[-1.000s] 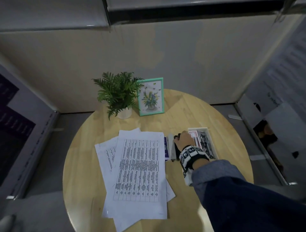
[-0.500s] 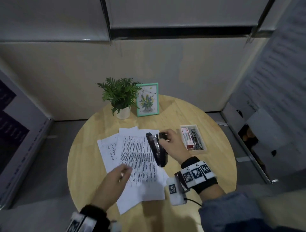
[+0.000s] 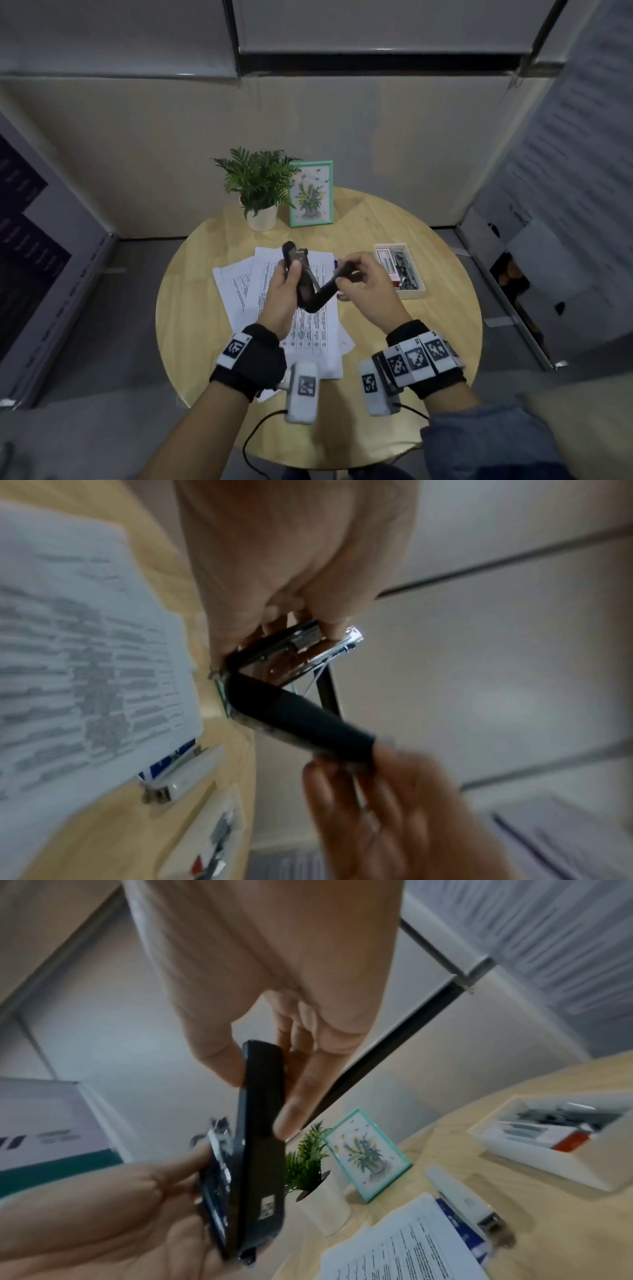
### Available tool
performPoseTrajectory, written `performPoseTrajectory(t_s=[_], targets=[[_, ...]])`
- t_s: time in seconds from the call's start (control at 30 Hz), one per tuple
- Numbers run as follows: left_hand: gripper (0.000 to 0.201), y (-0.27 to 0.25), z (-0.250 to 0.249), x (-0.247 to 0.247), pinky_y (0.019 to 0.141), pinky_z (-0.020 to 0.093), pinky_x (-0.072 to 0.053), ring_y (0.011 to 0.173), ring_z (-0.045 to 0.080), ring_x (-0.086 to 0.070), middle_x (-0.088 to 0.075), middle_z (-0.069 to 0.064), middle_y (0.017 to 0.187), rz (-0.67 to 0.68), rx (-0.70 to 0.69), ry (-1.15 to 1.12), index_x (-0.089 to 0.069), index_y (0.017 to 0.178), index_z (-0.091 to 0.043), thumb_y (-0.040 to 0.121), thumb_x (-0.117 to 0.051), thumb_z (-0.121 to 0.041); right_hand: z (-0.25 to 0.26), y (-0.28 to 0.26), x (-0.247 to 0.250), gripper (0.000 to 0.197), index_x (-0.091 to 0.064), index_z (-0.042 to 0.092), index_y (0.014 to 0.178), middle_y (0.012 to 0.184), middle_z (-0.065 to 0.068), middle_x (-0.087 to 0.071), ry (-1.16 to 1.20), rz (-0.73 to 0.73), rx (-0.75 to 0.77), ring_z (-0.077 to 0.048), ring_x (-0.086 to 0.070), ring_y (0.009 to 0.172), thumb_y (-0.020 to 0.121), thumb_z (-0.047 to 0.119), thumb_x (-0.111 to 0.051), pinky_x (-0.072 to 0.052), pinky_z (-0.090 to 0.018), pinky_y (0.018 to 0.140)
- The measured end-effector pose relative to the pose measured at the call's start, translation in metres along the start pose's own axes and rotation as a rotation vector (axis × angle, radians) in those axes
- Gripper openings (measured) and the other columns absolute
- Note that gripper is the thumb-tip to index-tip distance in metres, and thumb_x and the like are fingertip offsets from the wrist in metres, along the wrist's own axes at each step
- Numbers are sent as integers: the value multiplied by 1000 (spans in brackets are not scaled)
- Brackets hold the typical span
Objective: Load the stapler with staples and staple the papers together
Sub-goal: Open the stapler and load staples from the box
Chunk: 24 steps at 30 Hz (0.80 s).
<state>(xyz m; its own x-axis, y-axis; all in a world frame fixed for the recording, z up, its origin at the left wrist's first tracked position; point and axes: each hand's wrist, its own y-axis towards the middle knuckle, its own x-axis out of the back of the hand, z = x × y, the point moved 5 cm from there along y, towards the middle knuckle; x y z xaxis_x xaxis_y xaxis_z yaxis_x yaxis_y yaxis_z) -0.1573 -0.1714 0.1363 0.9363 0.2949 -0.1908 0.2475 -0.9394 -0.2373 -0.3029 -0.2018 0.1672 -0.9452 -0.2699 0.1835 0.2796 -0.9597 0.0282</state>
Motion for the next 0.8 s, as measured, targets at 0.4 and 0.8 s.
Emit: performPoseTrajectory(t_s=[0.4,0.8], targets=[[34,37,-8,13,85,46,-51,90,24,-62,-59,7,94,-200,172,-629,-56,95,-12,99,-35,-39,-49,-15,-4,38,-48,23,100,86,0,-53,-312,200,-64,-24,-62,78,75,6,-72,-55,-37,74],[42,35,15,-43,60,28,-44,51,15,-47,-45,1,65,-40,263,-390,-45,90,-15,98,-25,-51,-68,-12,-9,44,-49,14,104,94,0,-58,-342,341,-90,-14,-57,66,71,22,-78,-53,-33,67]])
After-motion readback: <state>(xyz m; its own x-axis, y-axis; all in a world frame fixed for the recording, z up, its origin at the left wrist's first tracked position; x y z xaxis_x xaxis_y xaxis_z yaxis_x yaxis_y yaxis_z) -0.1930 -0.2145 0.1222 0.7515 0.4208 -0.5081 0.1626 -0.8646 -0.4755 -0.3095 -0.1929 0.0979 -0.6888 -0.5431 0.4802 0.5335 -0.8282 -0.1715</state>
